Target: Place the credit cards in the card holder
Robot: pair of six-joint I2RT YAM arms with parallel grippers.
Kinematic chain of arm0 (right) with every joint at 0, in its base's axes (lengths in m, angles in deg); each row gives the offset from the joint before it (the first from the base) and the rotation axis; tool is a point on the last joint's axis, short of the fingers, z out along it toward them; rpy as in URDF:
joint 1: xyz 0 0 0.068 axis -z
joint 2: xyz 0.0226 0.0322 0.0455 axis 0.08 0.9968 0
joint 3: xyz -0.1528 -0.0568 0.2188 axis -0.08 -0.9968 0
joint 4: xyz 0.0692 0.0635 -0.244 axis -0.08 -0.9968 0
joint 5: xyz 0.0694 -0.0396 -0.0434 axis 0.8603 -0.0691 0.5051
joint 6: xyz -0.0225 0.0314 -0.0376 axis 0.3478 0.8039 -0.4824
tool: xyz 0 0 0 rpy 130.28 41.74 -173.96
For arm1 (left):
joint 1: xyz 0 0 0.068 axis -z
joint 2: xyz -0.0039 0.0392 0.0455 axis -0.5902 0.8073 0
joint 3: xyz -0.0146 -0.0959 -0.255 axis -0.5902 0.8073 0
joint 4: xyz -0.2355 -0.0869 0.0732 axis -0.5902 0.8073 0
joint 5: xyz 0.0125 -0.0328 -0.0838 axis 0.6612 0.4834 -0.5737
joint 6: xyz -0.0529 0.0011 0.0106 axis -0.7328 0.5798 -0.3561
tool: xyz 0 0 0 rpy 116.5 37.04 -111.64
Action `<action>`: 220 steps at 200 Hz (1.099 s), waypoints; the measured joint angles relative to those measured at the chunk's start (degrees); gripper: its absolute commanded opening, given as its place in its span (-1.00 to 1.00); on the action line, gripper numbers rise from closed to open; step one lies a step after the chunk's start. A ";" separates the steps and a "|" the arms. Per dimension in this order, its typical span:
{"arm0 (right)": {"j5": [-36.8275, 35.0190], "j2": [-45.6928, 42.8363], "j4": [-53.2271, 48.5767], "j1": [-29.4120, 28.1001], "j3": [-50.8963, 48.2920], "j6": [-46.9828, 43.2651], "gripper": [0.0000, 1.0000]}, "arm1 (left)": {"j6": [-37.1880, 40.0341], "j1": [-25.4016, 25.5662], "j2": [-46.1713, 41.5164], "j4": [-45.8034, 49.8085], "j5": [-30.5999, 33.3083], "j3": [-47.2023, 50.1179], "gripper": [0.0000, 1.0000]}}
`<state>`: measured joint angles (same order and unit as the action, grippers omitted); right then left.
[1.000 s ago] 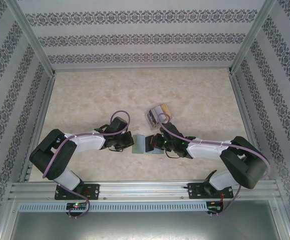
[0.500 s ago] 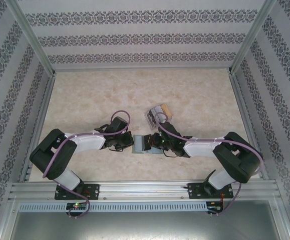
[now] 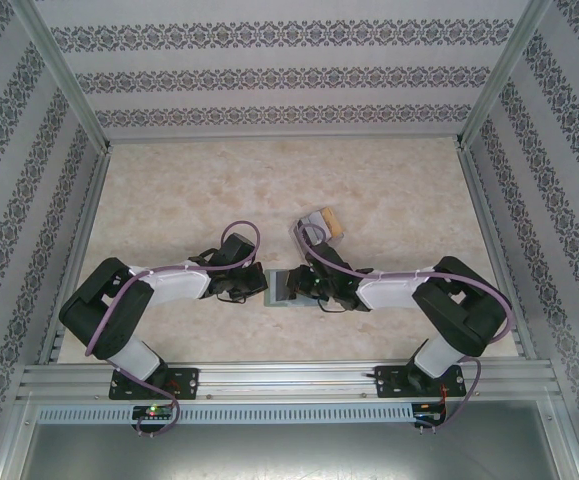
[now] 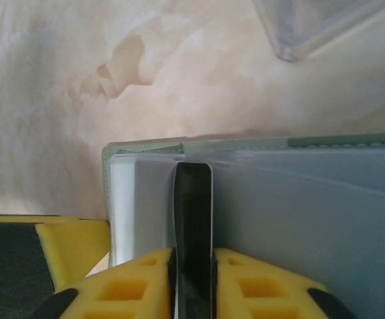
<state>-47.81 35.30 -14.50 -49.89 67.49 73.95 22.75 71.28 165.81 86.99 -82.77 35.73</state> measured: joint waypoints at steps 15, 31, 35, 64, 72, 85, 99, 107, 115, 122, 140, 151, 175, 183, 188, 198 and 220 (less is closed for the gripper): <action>-0.79 -1.77 -2.51 -0.24 0.04 -0.37 -0.39 | -0.02 0.00 0.00 -0.02 0.00 0.00 -1.00; -1.36 -3.76 -5.77 -0.24 0.11 -1.55 -0.46 | -0.02 0.00 0.00 -0.02 0.00 0.00 -1.00; -1.49 -4.09 -6.47 -0.24 0.17 -1.68 -0.47 | 0.00 0.00 0.00 -0.02 0.00 0.00 -1.00; -1.31 -4.02 -9.84 -0.24 1.60 -3.67 -0.67 | 0.00 0.00 0.07 -0.04 -0.04 0.00 -1.00; -1.18 -3.41 -10.47 -0.24 2.45 -4.13 -0.70 | -0.02 0.00 0.07 -0.04 -0.04 0.00 -1.00; -0.98 -1.88 -10.64 -0.24 3.93 -4.70 -0.77 | 0.00 0.00 0.07 -0.07 -0.04 0.00 -1.00; -0.50 -0.09 -10.73 -0.24 5.38 -5.25 -0.80 | 0.00 0.00 0.07 -0.07 -0.07 0.00 -1.00; -0.09 0.76 -10.84 -0.24 6.03 -5.51 -0.79 | 0.00 0.00 0.07 -0.07 -0.07 0.00 -1.00; 0.28 1.66 -10.91 -0.24 6.67 -5.66 -0.79 | 0.00 0.00 0.07 -0.07 -0.07 0.00 -1.00; 0.48 2.38 -10.97 -0.24 7.17 -5.68 -0.79 | 0.00 0.00 0.07 -0.07 -0.07 0.00 -1.00; 0.85 3.13 -11.39 -0.31 7.85 -5.73 -0.78 | 0.00 0.00 0.07 -0.07 -0.07 0.00 -1.00; 0.70 2.78 -11.89 -0.35 7.89 -5.77 -0.77 | 0.00 0.00 0.07 -0.07 -0.07 0.00 -1.00; -0.33 0.74 -14.34 -0.33 7.89 -6.21 -0.75 | 0.00 0.00 0.07 -0.07 -0.07 0.00 -1.00; -0.48 0.15 -14.97 -0.31 7.89 -6.34 -0.75 | 0.00 0.00 0.07 -0.07 -0.07 0.00 -1.00; -0.63 -0.13 -15.23 -0.31 7.89 -6.45 -0.75 | 0.00 0.00 0.07 -0.07 -0.07 0.00 -1.00; -0.70 -0.28 -15.67 -0.31 7.89 -6.56 -0.75 | 0.00 0.00 0.07 -0.07 -0.07 0.00 -1.00; -0.66 0.28 -16.44 -0.31 7.91 -6.56 -0.78 | 0.02 0.00 0.07 -0.09 -0.07 0.00 -1.00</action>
<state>-48.46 35.58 -30.94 -50.20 75.40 67.40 22.77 71.28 165.87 86.91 -82.84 35.73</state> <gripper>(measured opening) 0.116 0.051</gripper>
